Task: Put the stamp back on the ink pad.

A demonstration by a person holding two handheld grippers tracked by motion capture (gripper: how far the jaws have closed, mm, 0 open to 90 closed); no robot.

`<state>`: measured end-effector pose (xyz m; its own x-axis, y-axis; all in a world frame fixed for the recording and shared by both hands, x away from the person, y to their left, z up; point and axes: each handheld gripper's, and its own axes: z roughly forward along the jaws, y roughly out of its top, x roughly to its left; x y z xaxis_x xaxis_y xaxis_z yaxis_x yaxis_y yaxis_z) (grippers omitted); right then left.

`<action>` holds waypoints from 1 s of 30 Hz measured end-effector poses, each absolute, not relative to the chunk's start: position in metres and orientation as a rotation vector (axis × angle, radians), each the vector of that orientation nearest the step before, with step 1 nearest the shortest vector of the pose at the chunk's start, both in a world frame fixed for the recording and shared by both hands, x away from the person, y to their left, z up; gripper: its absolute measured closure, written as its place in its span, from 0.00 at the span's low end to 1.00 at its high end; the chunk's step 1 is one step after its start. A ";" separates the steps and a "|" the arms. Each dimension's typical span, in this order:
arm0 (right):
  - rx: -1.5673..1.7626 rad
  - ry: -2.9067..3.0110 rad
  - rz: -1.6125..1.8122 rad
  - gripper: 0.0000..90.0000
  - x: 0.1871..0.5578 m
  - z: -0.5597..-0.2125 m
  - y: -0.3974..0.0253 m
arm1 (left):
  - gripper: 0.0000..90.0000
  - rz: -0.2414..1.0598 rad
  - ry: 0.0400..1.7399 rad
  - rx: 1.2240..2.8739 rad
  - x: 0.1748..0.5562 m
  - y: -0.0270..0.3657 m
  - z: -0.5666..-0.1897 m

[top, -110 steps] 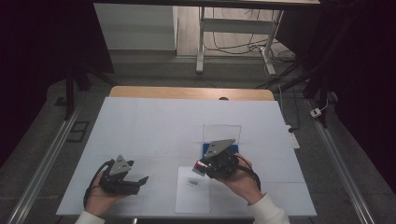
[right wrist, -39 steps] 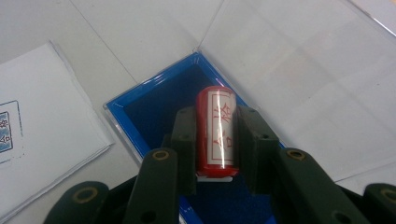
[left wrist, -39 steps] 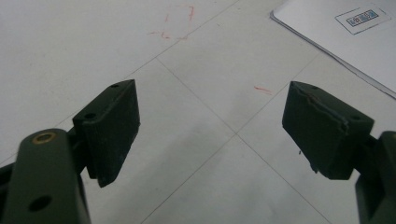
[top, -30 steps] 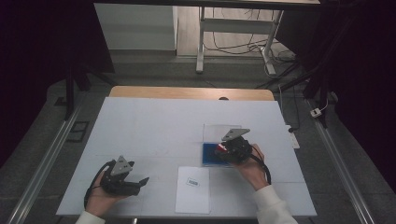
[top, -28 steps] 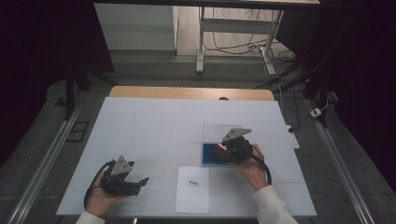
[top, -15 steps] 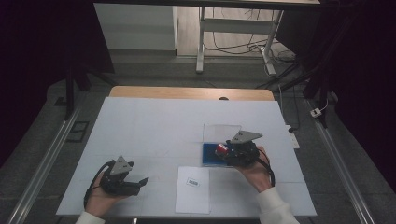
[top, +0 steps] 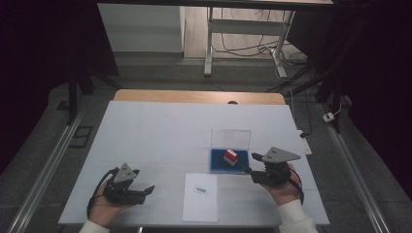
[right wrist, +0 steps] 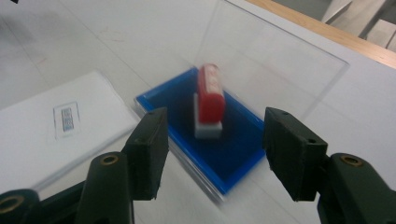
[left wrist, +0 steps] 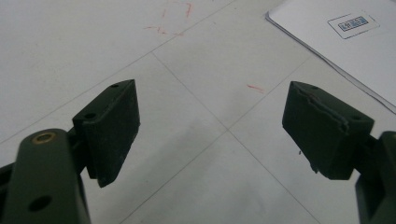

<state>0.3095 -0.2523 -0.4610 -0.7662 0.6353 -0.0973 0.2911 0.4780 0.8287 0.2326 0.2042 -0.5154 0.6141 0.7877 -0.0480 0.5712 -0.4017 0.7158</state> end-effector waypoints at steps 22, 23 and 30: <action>0.842 2.349 1.150 0.45 0.276 -0.495 -0.320 | 0.21 0.399 1.039 2.132 0.230 0.200 -0.516; 0.838 2.353 1.151 0.45 0.276 -0.495 -0.318 | 0.21 0.399 1.039 2.132 0.230 0.200 -0.516; 0.807 2.361 1.163 0.45 0.277 -0.496 -0.310 | 0.21 0.399 1.041 2.130 0.230 0.200 -0.516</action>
<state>0.2768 -0.3102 -0.4958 -0.7598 0.6444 -0.0865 0.3241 0.4907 0.8088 0.2297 0.2002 -0.5157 0.6260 0.7791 -0.0351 0.5560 -0.4143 0.7206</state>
